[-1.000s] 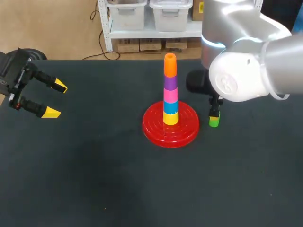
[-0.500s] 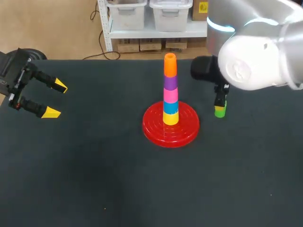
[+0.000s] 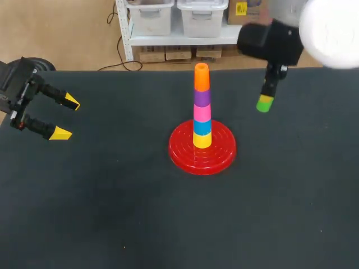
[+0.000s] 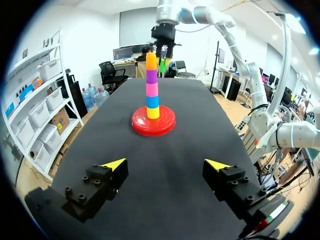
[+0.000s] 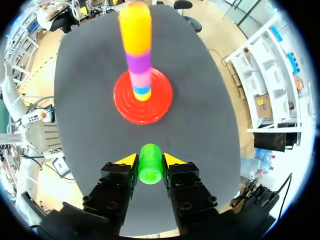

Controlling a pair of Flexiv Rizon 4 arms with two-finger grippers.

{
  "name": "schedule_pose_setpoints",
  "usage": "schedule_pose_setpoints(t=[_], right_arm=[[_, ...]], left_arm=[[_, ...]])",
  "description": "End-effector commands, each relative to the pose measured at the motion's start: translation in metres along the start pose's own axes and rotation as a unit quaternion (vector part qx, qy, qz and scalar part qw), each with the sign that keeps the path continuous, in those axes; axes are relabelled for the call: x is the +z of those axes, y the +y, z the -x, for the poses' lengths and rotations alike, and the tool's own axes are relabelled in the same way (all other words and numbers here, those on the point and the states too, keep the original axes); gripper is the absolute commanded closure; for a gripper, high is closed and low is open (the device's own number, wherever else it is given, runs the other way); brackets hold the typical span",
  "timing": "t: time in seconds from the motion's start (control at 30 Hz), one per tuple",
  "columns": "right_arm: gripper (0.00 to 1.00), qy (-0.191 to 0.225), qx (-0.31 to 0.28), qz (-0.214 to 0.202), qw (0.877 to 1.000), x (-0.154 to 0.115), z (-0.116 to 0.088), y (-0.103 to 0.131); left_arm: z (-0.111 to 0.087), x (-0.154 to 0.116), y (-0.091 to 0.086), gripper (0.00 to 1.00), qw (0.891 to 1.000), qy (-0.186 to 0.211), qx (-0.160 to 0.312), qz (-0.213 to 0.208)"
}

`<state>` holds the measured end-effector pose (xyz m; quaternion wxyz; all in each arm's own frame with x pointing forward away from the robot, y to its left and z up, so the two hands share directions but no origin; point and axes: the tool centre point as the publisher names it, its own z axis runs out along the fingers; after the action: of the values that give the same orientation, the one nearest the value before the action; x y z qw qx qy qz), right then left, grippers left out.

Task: Pick up and stack the cylinders on the red base in this order: pink,purple,orange,green

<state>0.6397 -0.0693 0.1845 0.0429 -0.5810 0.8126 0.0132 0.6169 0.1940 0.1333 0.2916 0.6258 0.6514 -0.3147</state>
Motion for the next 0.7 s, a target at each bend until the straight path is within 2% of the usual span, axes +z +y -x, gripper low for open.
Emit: schedule_pose_setpoints(t=[0.03,0.27,0.37,0.7], right_arm=[[1.0,0.011,-0.005,-0.003,1.0,-0.035,0.022,0.006],[1.0,0.014,-0.024,-0.009,1.0,-0.07,0.065,0.018],[1.0,0.027,-0.035,-0.017,0.999,-0.081,0.078,0.019],[1.0,0.062,-0.049,-0.015,0.997,-0.099,0.11,0.016]], left_arm=[[-0.001,0.0,-0.001,0.0,1.0,-0.002,0.002,0.001],[-0.001,0.0,-0.001,0.0,1.0,-0.002,0.002,0.001],[-0.001,0.0,-0.001,0.0,1.0,-0.002,0.002,0.001],[-0.001,0.0,-0.001,0.0,1.0,-0.002,0.002,0.001]])
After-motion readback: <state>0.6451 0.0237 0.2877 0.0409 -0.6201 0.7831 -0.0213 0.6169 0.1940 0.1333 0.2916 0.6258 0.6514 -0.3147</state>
